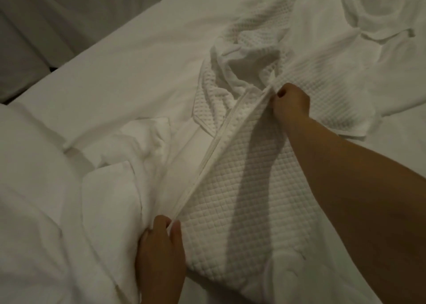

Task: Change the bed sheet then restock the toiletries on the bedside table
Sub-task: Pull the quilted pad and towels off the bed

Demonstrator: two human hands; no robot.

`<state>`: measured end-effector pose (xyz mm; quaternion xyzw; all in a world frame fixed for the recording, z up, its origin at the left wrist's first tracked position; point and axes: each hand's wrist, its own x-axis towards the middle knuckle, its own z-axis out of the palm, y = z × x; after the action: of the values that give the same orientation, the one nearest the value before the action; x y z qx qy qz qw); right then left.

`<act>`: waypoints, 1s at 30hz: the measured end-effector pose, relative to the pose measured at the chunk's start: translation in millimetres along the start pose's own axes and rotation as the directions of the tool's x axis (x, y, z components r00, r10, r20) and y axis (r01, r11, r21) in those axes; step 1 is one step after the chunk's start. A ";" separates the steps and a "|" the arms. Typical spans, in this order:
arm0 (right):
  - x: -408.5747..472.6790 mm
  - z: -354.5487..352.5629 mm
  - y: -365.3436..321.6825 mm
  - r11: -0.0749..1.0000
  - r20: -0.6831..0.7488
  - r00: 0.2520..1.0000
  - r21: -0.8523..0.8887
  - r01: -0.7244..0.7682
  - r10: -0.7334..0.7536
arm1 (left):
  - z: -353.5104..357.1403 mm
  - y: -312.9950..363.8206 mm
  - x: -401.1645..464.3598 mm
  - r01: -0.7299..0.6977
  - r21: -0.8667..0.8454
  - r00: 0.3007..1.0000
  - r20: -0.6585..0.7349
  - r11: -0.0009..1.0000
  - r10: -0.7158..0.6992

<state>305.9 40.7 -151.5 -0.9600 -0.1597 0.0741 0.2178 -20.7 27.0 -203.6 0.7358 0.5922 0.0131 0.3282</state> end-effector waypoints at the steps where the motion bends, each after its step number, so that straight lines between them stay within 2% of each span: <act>1: 1.0 -0.3 0.0 0.998 -0.036 0.999 0.042 -0.037 0.038 | -0.4 -1.6 0.1 -0.016 -0.022 1.000 -0.014 1.000 0.016; 3: -7.0 3.5 2.2 0.982 -0.082 0.995 0.183 -0.042 0.058 | 0.7 -2.7 2.2 -0.108 0.001 0.988 -0.113 0.994 0.107; 4: -19.0 7.5 4.9 0.973 -0.063 0.998 0.231 0.002 0.013 | 2.0 0.4 3.6 -0.182 0.047 0.964 -0.190 0.982 0.188; 5: -38.0 12.1 8.6 0.968 -0.038 0.995 0.230 0.104 -0.098 | 2.8 6.9 4.6 -0.278 0.092 0.927 -0.236 0.956 0.292; 6: -60.6 18.5 15.4 0.954 -0.029 0.968 0.166 0.251 -0.249 | 4.3 15.2 4.6 -0.395 0.141 0.882 -0.219 0.908 0.418; 8: -106.4 32.7 36.6 0.862 0.031 0.861 0.004 0.507 -0.507 | 10.3 31.4 2.7 -0.614 0.260 0.761 -0.055 0.745 0.646; 9: -128.9 37.7 47.7 0.826 0.103 0.827 -0.059 0.560 -0.553 | 15.4 35.1 3.0 -0.695 0.288 0.701 0.069 0.659 0.710; 10: -150.1 41.5 58.6 0.820 0.221 0.818 -0.110 0.562 -0.531 | 20.8 35.6 6.2 -0.749 0.308 0.653 0.194 0.586 0.732; 11: -170.5 44.1 70.8 0.821 0.328 0.813 -0.155 0.549 -0.481 | 25.0 31.6 12.3 -0.770 0.329 0.635 0.309 0.547 0.708; 12: -188.6 45.9 84.2 0.819 0.376 0.814 -0.199 0.538 -0.443 | 24.3 27.5 18.4 -0.763 0.350 0.647 0.417 0.544 0.638; 14: -219.8 42.6 110.0 0.806 0.340 0.842 -0.288 0.517 -0.419 | 17.4 16.2 30.7 -0.731 0.422 0.679 0.521 0.535 0.517; 16: -245.7 35.6 135.7 0.818 0.299 0.881 -0.348 0.458 -0.367 | 5.0 6.9 42.0 -0.699 0.456 0.708 0.551 0.552 0.441; 19: -292.6 25.1 163.5 0.827 0.295 0.890 -0.351 0.438 -0.346 | -10.9 -1.8 36.5 -0.606 0.390 0.761 0.537 0.693 0.363; 22: -335.9 19.4 179.2 0.773 0.338 0.837 -0.340 0.535 -0.431 | -22.3 -1.2 18.5 -0.464 0.187 0.837 0.411 0.866 0.360; 24: -340.4 13.3 182.7 0.748 0.287 0.843 -0.390 0.537 -0.455 | -27.4 1.4 13.4 -0.294 0.052 0.883 0.397 0.954 0.250; 27: -326.4 11.0 175.4 0.750 0.142 0.878 -0.469 0.466 -0.457 | -31.1 4.0 23.6 -0.070 -0.094 0.887 0.450 0.993 0.105; 30: -322.8 18.8 166.5 0.668 0.085 0.800 -0.503 0.549 -0.594 | -40.4 12.1 22.2 0.168 -0.292 0.842 0.539 0.941 0.017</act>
<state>44.8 -203.5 -218.3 -0.8857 -0.4561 -0.0836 -0.0219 -20.1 64.4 -174.0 0.6207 0.4955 -0.1069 0.5981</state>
